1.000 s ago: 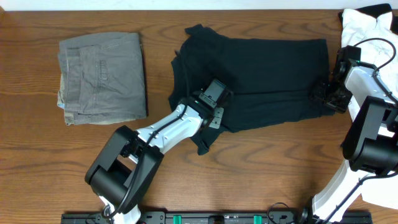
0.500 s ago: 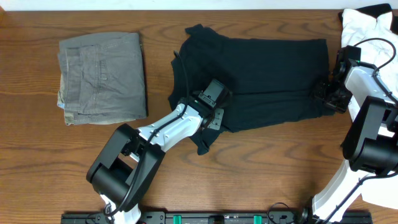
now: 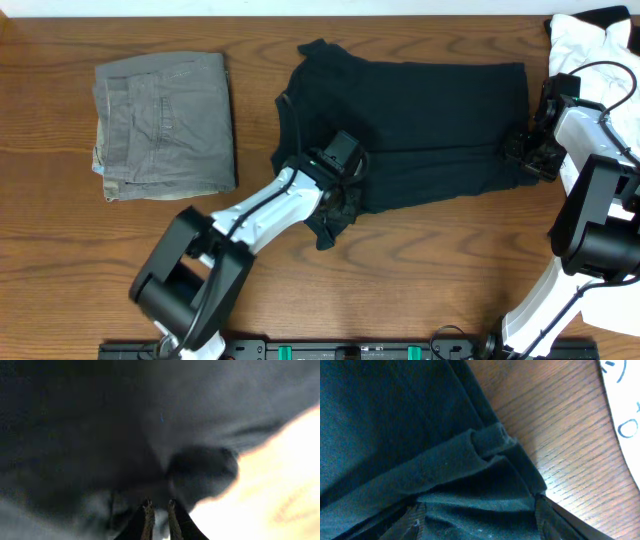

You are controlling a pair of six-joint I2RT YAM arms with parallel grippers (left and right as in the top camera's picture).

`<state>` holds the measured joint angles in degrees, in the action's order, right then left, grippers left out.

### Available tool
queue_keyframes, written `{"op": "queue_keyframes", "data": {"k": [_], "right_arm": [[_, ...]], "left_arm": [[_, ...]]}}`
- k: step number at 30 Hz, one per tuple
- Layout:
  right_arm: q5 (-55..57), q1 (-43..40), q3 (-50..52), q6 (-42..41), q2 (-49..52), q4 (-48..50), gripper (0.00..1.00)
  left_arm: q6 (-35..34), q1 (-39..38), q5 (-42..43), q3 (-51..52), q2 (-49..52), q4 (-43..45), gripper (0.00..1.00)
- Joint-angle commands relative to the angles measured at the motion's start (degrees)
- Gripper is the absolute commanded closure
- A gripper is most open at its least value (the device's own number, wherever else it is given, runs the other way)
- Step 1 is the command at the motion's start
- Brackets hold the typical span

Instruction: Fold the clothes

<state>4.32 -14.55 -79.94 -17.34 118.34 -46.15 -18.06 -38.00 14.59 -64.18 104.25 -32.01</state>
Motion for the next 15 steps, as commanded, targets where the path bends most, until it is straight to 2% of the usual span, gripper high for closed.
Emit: {"op": "queue_keyframes", "data": {"k": [1,7,13,15], "right_arm": [[-0.68,0.35,1.68,0.22,4.26,0.52,0.30],[-0.68,0.31,1.68,0.22,4.26,0.50,0.30],[-0.68,0.31,1.68,0.24,4.26,0.48,0.30],[-0.68,0.31,1.68,0.22,4.26,0.48,0.30]], "left_arm": [[-0.20,-0.07,1.64,-0.04,-2.12,-2.69,0.85],[3.26,-0.02,0.79,0.31,-2.03,-2.95,0.86],[3.45,0.11,-8.37,-0.26,-3.17,1.86,0.86],[5.49,0.11,-8.90,-0.31,-3.54,3.19,0.85]]}}
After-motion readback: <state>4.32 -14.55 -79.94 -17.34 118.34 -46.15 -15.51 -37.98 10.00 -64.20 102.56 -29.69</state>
